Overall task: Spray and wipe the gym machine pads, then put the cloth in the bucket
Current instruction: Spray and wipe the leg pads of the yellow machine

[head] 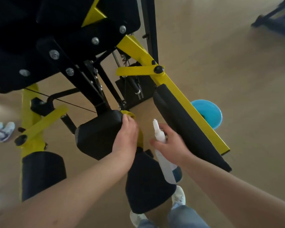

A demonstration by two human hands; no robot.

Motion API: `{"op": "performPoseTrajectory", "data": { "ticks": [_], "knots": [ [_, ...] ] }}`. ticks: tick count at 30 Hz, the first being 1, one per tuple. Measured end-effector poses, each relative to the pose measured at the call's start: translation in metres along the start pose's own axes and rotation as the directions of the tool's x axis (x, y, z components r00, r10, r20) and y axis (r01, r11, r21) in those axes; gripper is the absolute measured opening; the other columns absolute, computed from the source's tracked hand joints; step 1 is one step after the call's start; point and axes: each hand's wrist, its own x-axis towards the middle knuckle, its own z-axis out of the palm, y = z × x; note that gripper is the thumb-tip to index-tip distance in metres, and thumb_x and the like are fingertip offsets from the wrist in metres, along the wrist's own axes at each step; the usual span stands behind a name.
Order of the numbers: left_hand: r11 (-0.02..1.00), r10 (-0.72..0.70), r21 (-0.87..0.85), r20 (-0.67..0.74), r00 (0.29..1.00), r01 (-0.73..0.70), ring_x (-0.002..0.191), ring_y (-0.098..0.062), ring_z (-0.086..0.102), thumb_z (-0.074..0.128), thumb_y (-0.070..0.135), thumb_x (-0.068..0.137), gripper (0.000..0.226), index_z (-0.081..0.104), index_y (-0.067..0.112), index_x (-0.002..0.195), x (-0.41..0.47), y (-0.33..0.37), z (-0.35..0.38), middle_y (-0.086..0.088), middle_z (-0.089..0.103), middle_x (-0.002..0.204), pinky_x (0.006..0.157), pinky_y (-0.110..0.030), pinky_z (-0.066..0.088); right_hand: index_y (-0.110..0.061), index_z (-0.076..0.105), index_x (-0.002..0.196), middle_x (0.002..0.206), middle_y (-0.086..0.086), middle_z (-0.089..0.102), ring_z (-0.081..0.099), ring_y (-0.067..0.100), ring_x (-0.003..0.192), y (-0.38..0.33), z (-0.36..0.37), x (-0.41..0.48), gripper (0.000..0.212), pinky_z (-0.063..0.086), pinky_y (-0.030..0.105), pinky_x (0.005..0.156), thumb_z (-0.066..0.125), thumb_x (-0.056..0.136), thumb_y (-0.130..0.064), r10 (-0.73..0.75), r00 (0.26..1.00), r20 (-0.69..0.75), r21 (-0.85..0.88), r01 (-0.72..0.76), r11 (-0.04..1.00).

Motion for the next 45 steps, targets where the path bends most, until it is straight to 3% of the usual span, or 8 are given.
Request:
{"op": "performPoseTrajectory", "data": {
  "ticks": [7,13,18,27,32,36,39,45],
  "knots": [
    [0.956,0.224,0.137,0.234,0.946,-0.260,0.103,-0.056,0.053,0.065,0.037,0.095,0.047,0.058,-0.007,0.110,0.026,0.028,-0.024,-0.040,0.051,0.090,0.093,-0.073,0.037,-0.034,0.046,0.150,0.104,-0.021,0.063,0.065,-0.003,0.092,0.005,-0.004,-0.005,0.067,0.049,0.012,0.071,0.078,0.091,-0.029,-0.004,1.000,0.028,-0.015,0.004,1.000],
    [0.883,0.417,0.153,0.179,0.891,-0.444,0.128,-0.046,0.050,0.060,0.032,0.098,0.051,0.050,0.003,0.140,0.025,0.046,-0.026,-0.026,0.054,0.134,0.103,-0.059,0.041,-0.034,0.044,0.152,0.097,-0.024,0.062,0.060,-0.020,0.087,0.007,-0.007,-0.006,0.068,0.046,0.009,0.067,0.077,0.092,-0.030,-0.015,0.999,0.044,-0.037,0.017,0.999],
    [0.893,0.428,0.100,0.110,0.897,-0.439,0.132,-0.044,0.047,0.061,0.036,0.098,0.056,0.047,0.009,0.144,0.018,0.032,-0.028,-0.020,0.053,0.137,0.109,-0.060,0.035,-0.031,0.048,0.148,0.099,-0.019,0.066,0.062,-0.017,0.086,0.006,-0.007,-0.007,0.064,0.048,0.007,0.064,0.078,0.091,-0.032,-0.019,0.998,0.056,-0.017,0.020,1.000],
    [0.974,0.141,-0.176,-0.038,0.989,-0.145,0.142,-0.044,0.037,0.054,0.035,0.101,0.049,0.042,0.004,0.138,-0.016,-0.032,-0.024,-0.023,0.050,0.140,0.124,-0.063,0.012,-0.036,0.048,0.148,0.098,-0.024,0.061,0.062,-0.005,0.086,-0.009,-0.001,-0.008,0.065,0.042,0.011,0.063,0.079,0.091,-0.032,-0.025,0.999,0.021,-0.088,0.027,0.996],
    [0.920,-0.024,-0.391,-0.054,0.998,0.000,0.153,-0.044,0.018,0.047,0.029,0.105,0.052,0.031,0.003,0.148,-0.039,-0.052,-0.029,-0.026,0.029,0.158,0.123,-0.064,0.010,-0.038,0.050,0.144,0.097,-0.020,0.062,0.062,0.000,0.083,-0.022,0.007,-0.008,0.060,0.043,0.014,0.060,0.078,0.091,-0.035,-0.057,0.998,0.017,-0.134,0.058,0.989],
    [0.858,-0.194,-0.479,0.031,0.981,0.185,0.141,-0.044,0.040,0.049,0.031,0.104,0.043,0.039,0.003,0.134,-0.054,-0.077,-0.031,-0.027,0.045,0.145,0.122,-0.060,0.020,-0.037,0.053,0.140,0.096,-0.019,0.063,0.062,-0.002,0.080,-0.030,0.012,-0.005,0.055,0.042,0.007,0.052,0.078,0.091,-0.035,-0.067,0.998,0.009,-0.142,0.068,0.988],
    [0.750,-0.325,-0.568,0.129,0.937,0.338,0.114,-0.035,0.064,0.040,0.059,0.102,0.055,0.047,0.007,0.118,-0.067,-0.098,-0.012,-0.016,0.067,0.117,0.117,-0.058,0.030,-0.037,0.053,0.141,0.098,-0.018,0.063,0.062,0.001,0.083,-0.035,0.019,-0.001,0.057,0.042,0.009,0.055,0.079,0.090,-0.033,-0.070,0.997,0.014,-0.140,0.072,0.988],
    [0.610,-0.394,-0.693,0.154,0.906,0.383,0.117,-0.043,0.058,0.034,0.075,0.094,0.079,0.035,0.006,0.132,-0.060,-0.083,0.016,-0.024,0.059,0.123,0.108,-0.057,0.040,-0.040,0.054,0.137,0.097,-0.020,0.064,0.063,0.000,0.084,-0.047,0.031,0.004,0.053,0.043,0.015,0.061,0.078,0.090,-0.035,-0.090,0.996,0.015,-0.140,0.092,0.986]
  ]
}}
